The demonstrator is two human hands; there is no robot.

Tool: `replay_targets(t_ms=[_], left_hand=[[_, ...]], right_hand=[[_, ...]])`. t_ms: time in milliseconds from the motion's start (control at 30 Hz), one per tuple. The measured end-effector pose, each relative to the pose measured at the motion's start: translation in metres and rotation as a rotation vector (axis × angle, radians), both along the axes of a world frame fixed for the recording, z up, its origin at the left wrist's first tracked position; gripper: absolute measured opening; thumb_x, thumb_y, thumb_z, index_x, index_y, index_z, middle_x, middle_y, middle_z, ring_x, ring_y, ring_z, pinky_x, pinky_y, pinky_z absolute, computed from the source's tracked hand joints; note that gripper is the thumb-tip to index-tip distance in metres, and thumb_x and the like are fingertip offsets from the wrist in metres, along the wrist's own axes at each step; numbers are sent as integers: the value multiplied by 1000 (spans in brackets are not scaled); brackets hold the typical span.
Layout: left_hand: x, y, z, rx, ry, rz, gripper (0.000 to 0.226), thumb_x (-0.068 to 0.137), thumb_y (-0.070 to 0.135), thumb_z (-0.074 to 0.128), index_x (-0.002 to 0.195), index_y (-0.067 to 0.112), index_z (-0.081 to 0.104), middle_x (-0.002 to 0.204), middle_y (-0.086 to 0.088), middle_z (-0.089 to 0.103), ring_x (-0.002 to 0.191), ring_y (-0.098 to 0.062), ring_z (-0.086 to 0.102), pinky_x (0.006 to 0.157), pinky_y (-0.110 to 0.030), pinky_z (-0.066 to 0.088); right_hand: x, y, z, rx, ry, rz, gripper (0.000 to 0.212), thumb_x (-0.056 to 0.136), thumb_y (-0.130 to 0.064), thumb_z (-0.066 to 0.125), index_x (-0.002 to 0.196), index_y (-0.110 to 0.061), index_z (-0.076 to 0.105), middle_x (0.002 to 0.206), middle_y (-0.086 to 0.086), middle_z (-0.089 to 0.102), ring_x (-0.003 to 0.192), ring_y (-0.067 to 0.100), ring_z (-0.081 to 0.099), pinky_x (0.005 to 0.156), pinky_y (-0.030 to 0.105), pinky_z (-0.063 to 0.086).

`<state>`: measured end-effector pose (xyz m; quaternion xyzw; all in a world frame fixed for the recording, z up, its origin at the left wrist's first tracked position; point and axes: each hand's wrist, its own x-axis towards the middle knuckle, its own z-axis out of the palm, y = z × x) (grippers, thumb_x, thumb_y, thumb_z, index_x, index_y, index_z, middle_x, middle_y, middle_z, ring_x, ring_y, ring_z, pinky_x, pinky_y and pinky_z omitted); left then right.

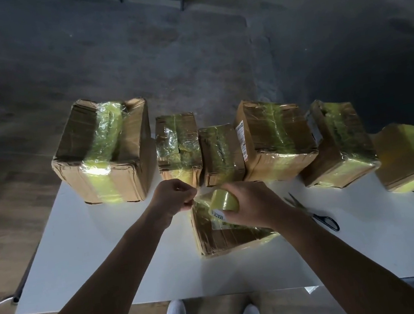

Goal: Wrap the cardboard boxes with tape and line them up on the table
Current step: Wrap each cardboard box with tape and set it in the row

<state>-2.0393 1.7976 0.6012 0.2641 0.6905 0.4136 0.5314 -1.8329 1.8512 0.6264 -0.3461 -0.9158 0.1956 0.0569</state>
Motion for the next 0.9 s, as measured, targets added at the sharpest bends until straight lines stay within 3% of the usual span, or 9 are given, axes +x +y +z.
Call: replay_targets(t_ms=[100,200,267,367,533,633,733,900], left_hand=[[-2,0,-4,-12,4,-10,8,86,0,68,90,-6,64,77,-13,61,68,-17,59,50,-16,50],[-7,2,-9,-42,-58,11,6,88,2,67,87,-2,63,77,-12,60,69,-17,58,52,-18,49],[-11,2,-15,-66,-76,2,5,88,0,66,86,-2,62,76,-11,58,68,-16,56,53,-19,49],[-17,2,-22,-73,-64,0,5,87,-4,65,84,-2,61,74,-10,58,66,-16,56,56,-22,50],[-19,14,-29,-56,30,-23,10,87,-3,65,77,0,62,70,-11,59,65,-18,57,58,-24,50],[-18,22,-36,-74,85,-5,9,88,2,63,81,-3,62,69,-12,57,63,-19,53,59,-26,45],[-20,24,-48,-112,46,7,20,89,10,67,76,-3,59,64,-12,54,58,-18,49,55,-25,41],[-14,23,-69,-163,110,-37,36,86,23,72,63,4,53,53,-5,46,45,-13,39,41,-17,33]], right_hand=[[2,5,0,-163,-21,-29,47,79,-52,67,118,-28,56,93,-11,66,81,6,63,67,29,54],[12,7,-3,-442,83,-90,44,79,-38,74,115,-33,50,103,-9,62,94,8,62,67,24,53],[16,3,-7,-510,134,-114,46,79,-35,76,116,-35,50,106,-11,61,97,7,61,69,20,50],[16,2,-3,-403,119,-139,43,76,-50,73,113,-36,57,96,-14,64,85,-1,61,63,13,47],[15,0,2,-256,-25,-129,51,77,-59,64,123,-39,58,86,-17,64,81,-4,56,67,18,45],[0,1,-1,-160,-85,-140,37,80,-55,62,114,-39,58,72,-21,53,72,-4,49,66,24,35],[-13,3,-5,-84,-172,-144,37,82,-55,60,109,-29,62,75,-14,54,75,9,55,58,21,32],[-23,0,-16,14,-277,-157,38,83,-59,58,91,-22,57,67,-15,43,66,8,47,51,17,20]])
